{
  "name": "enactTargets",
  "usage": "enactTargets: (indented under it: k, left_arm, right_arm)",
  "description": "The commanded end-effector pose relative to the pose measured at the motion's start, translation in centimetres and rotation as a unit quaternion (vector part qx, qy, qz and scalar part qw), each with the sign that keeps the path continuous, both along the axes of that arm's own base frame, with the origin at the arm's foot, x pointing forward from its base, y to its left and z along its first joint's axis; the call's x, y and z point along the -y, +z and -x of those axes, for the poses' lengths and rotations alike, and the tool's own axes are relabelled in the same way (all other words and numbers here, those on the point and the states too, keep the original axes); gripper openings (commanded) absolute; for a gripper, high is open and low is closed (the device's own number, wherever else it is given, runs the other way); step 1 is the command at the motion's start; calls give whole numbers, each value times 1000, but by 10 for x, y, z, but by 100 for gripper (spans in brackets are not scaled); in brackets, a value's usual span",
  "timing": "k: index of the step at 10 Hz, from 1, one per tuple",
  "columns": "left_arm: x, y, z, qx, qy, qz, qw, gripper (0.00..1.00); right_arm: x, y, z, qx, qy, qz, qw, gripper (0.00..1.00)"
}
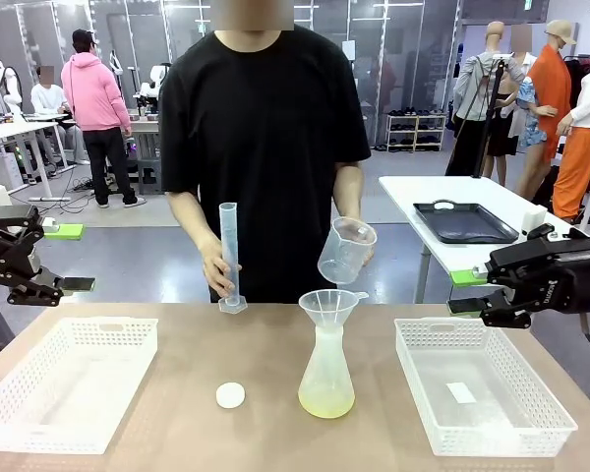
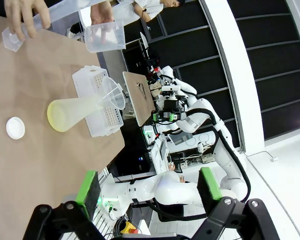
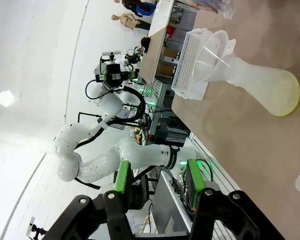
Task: Prepare the solutions needed for the experiment.
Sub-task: Once the solution is in the Big flask , pick up the Plastic Funnel and place it back into the right Organizing basket.
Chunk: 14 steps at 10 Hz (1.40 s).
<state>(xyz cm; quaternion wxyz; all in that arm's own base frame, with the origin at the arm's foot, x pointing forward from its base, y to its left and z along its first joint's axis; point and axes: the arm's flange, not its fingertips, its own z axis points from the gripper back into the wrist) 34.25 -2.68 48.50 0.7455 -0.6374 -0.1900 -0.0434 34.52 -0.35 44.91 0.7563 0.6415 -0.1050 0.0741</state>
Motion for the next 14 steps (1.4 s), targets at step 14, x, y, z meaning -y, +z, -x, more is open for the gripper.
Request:
enactTargets:
  k: [14]
  left_arm:
    - [2,3,-2,-1,1,14,1000,100]
  right_arm:
    - [-11,50,-76,226,28,127,965,56]
